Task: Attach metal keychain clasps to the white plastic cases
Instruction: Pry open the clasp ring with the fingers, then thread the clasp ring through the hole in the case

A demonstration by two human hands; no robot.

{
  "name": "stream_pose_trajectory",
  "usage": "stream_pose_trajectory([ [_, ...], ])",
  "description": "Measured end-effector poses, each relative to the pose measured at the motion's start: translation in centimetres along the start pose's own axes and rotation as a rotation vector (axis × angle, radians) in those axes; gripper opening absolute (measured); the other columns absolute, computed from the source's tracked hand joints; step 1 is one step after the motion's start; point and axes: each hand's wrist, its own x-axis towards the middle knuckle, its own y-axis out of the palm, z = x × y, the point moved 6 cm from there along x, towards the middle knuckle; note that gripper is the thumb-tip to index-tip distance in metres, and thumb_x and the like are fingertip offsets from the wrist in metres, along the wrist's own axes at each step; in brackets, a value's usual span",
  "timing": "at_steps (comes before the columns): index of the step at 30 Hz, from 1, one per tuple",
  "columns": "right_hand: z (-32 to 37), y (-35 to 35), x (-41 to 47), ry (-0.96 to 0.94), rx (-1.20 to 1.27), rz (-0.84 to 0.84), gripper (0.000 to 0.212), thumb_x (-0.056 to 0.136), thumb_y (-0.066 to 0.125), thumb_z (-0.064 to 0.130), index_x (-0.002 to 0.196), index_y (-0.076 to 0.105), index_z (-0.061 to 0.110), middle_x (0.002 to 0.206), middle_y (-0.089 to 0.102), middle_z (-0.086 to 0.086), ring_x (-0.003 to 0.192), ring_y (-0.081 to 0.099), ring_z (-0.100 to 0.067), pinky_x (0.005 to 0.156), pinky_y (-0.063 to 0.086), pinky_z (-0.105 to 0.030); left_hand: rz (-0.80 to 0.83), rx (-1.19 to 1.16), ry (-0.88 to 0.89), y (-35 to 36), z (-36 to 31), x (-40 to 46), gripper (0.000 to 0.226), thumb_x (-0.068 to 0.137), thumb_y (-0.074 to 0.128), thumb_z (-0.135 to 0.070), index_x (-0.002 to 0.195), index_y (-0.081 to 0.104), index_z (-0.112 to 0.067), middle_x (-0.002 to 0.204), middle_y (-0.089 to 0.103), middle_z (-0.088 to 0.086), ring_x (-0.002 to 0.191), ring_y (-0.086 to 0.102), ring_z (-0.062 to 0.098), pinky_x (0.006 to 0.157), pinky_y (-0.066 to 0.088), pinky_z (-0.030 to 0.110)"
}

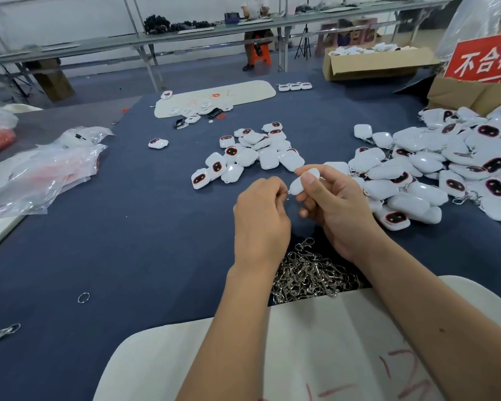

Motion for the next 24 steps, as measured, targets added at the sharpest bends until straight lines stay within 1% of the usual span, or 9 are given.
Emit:
stream_pose_trajectory([
  [3,0.3,-0.4,0.0,-0.075,-0.070,-0.095,0.022,0.094,0.072,0.035,0.102,0.070,0.015,0.070,0.066,-0.003,0.054,0.053,-0.013,0.054,0.049,-0.025,0.036,-0.061,-0.026,0.4,-0.2,-0.1,0.012,0.097,0.061,-0.010,0.089,0.067,-0.015,0.085,0.066,-0.005,0.083,0.059,0.017,0.078,0.050,0.043],
  [6,0.6,-2.3,-0.1,-0.145,-0.153,-0.345,0.016,0.100,0.070,0.026,0.111,0.065,0.016,0.063,0.064,0.000,0.049,0.050,-0.012,0.045,0.045,-0.025,0.070,0.011,0.002,0.6,-0.3,-0.2,0.016,0.098,0.063,-0.019,0.113,0.066,-0.022,0.111,0.066,-0.006,0.110,0.054,0.017,0.096,0.043,0.030],
  [8,1.0,-3.5,-0.5,-0.175,-0.206,-0.501,0.036,0.099,0.070,0.026,0.132,0.057,0.019,0.066,0.066,0.001,0.054,0.053,-0.015,0.047,0.046,-0.028,0.028,0.128,-0.058,-0.2,0.9,0.0,0.030,0.096,0.067,-0.026,0.125,0.062,-0.024,0.124,0.060,-0.002,0.124,0.044,0.018,0.100,0.029,0.019],
  [10,1.2,-3.8,-0.7,-0.187,-0.257,-0.560,0.065,0.098,0.071,0.026,0.153,0.038,0.022,0.076,0.068,0.005,0.061,0.055,-0.020,0.057,0.049,-0.033,-0.046,0.221,-0.182,-1.5,2.7,0.4,0.034,0.094,0.069,-0.032,0.126,0.062,-0.022,0.127,0.058,0.004,0.129,0.039,0.024,0.099,0.024,0.021],
  [14,1.3,-2.5,-0.8,-0.222,-0.424,-0.463,0.064,0.098,0.067,0.018,0.154,0.036,0.018,0.080,0.069,0.007,0.061,0.057,-0.029,0.070,0.056,-0.043,0.004,0.398,-0.407,-3.1,6.6,2.1,0.053,0.094,0.067,-0.037,0.139,0.052,-0.014,0.152,0.041,0.015,0.147,0.023,0.034,0.112,0.028,0.040],
  [17,1.4,-1.2,-0.8,-0.237,-0.540,-0.326,0.041,0.099,0.066,0.018,0.137,0.051,0.019,0.078,0.069,-0.002,0.056,0.055,-0.022,0.059,0.051,-0.038,0.209,0.496,-0.429,-3.1,8.4,3.8,0.068,0.100,0.060,-0.041,0.156,0.031,-0.015,0.171,0.012,0.013,0.158,0.003,0.032,0.124,0.020,0.048],
  [19,1.3,-0.4,-0.8,-0.256,-0.645,-0.243,0.029,0.099,0.066,0.017,0.127,0.059,0.019,0.075,0.069,0.000,0.056,0.055,-0.019,0.062,0.048,-0.032,0.256,0.453,-0.367,-3.0,8.6,4.2,0.062,0.101,0.058,-0.036,0.155,0.036,-0.016,0.167,0.027,0.008,0.154,0.023,0.029,0.121,0.024,0.043],
  [21,1.1,0.2,-0.6,-0.269,-0.745,-0.158,0.025,0.098,0.065,0.013,0.122,0.065,0.020,0.079,0.070,0.003,0.058,0.053,-0.016,0.066,0.046,-0.026,0.192,0.333,-0.266,-2.8,7.6,3.4,0.047,0.098,0.062,-0.023,0.144,0.054,-0.022,0.148,0.056,-0.001,0.136,0.048,0.023,0.104,0.036,0.031],
  [24,0.8,1.4,-0.5,-0.295,-0.900,0.023,0.041,0.093,0.067,0.004,0.131,0.067,0.020,0.104,0.070,0.005,0.079,0.058,-0.012,0.083,0.047,-0.024,0.185,0.175,-0.137,-1.7,4.9,1.4,0.044,0.093,0.060,-0.007,0.131,0.067,-0.029,0.120,0.073,-0.006,0.116,0.062,0.016,0.096,0.045,0.025],
])
